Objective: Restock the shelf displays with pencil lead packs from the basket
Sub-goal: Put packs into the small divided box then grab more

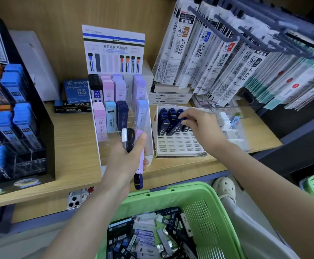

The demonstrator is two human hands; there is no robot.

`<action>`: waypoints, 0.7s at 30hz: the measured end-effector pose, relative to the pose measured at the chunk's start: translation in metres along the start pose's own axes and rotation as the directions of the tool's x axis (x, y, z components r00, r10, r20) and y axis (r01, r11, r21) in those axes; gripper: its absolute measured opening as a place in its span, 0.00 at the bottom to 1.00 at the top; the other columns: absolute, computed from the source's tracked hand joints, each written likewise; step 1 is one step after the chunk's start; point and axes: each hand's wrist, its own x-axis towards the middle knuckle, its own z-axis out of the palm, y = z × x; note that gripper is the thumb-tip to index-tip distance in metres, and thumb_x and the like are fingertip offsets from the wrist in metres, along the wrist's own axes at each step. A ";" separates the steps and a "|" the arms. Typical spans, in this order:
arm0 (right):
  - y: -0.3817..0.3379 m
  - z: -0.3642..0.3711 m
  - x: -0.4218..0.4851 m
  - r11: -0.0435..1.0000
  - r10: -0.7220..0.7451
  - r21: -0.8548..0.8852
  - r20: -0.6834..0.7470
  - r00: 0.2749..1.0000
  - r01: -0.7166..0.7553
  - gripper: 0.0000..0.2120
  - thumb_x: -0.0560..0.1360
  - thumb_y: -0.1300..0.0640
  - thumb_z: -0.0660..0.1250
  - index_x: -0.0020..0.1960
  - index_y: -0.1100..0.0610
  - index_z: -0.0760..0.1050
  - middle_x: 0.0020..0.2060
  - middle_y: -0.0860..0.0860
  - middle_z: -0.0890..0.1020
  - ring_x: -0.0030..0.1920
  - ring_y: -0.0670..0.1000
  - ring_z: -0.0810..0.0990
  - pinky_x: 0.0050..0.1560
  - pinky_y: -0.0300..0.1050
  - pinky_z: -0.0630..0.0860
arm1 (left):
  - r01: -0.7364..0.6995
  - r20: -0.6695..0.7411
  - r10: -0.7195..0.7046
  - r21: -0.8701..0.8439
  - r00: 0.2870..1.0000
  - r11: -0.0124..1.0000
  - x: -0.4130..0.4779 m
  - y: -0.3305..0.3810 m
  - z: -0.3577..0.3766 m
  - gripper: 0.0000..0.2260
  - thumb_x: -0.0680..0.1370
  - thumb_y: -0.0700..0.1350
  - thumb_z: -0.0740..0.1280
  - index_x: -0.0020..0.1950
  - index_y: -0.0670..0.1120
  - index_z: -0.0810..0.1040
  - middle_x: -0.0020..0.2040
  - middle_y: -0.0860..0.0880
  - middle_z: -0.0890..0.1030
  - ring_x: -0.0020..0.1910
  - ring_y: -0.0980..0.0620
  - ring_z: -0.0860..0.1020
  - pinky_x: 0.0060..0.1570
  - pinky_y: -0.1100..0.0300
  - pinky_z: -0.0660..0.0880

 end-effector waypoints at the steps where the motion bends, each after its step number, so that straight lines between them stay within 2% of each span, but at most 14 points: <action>1: 0.001 -0.001 0.001 1.000 -0.022 -0.013 0.024 0.999 0.023 0.09 0.78 0.66 0.62 0.53 0.60 0.79 0.42 0.53 0.81 0.37 0.45 0.76 0.38 0.30 0.70 | 0.003 0.000 -0.003 0.003 1.000 1.000 0.000 0.000 0.000 0.09 0.78 0.50 0.65 0.50 0.44 0.76 0.36 0.48 0.75 0.21 0.60 0.72 0.23 0.68 0.70; 3: 0.001 -0.001 0.002 0.997 -0.059 -0.037 0.067 0.996 0.062 0.09 0.77 0.66 0.62 0.54 0.60 0.79 0.42 0.52 0.80 0.35 0.40 0.74 0.39 0.29 0.69 | 0.006 0.002 -0.006 -0.001 1.000 1.000 0.001 0.000 0.001 0.08 0.78 0.50 0.65 0.48 0.45 0.76 0.37 0.48 0.76 0.22 0.60 0.72 0.23 0.67 0.71; 7: -0.001 0.006 0.005 0.985 -0.150 -0.078 0.030 0.988 0.152 0.09 0.76 0.65 0.65 0.55 0.61 0.79 0.47 0.49 0.75 0.44 0.46 0.73 0.51 0.40 0.72 | 0.005 0.006 -0.005 0.007 1.000 1.000 0.000 -0.001 0.001 0.08 0.78 0.50 0.65 0.47 0.45 0.76 0.37 0.47 0.76 0.21 0.60 0.72 0.23 0.67 0.71; 10: -0.001 0.007 0.007 0.996 -0.077 -0.033 -0.003 0.997 0.077 0.09 0.75 0.65 0.67 0.55 0.60 0.77 0.44 0.48 0.76 0.44 0.46 0.75 0.51 0.38 0.74 | 0.005 0.006 -0.005 0.017 1.000 1.000 0.002 -0.002 0.001 0.09 0.78 0.50 0.65 0.46 0.45 0.76 0.37 0.47 0.76 0.21 0.60 0.72 0.23 0.67 0.71; 13: 0.000 0.010 0.009 0.994 -0.093 -0.057 0.037 0.995 0.095 0.05 0.75 0.65 0.67 0.50 0.61 0.77 0.43 0.50 0.77 0.45 0.51 0.78 0.52 0.49 0.76 | 0.005 0.000 -0.005 0.035 1.000 0.999 0.002 -0.002 0.001 0.09 0.78 0.50 0.65 0.44 0.45 0.76 0.37 0.47 0.76 0.21 0.60 0.72 0.24 0.66 0.72; 16: 0.002 0.013 0.009 0.987 -0.132 -0.082 0.037 0.991 0.135 0.04 0.75 0.65 0.67 0.49 0.61 0.78 0.45 0.52 0.78 0.45 0.54 0.78 0.50 0.54 0.76 | 0.007 -0.001 -0.006 0.039 1.000 0.999 0.001 -0.003 0.001 0.10 0.78 0.51 0.65 0.45 0.45 0.76 0.38 0.47 0.76 0.21 0.60 0.72 0.24 0.66 0.72; 21: 0.003 0.016 0.004 0.978 -0.150 -0.146 -0.015 0.989 0.147 0.08 0.76 0.62 0.67 0.54 0.59 0.76 0.51 0.49 0.74 0.44 0.50 0.76 0.49 0.52 0.76 | 0.054 -0.032 -0.054 -0.024 0.998 0.998 0.000 0.001 0.003 0.10 0.77 0.53 0.65 0.44 0.47 0.75 0.36 0.49 0.76 0.23 0.58 0.74 0.29 0.63 0.72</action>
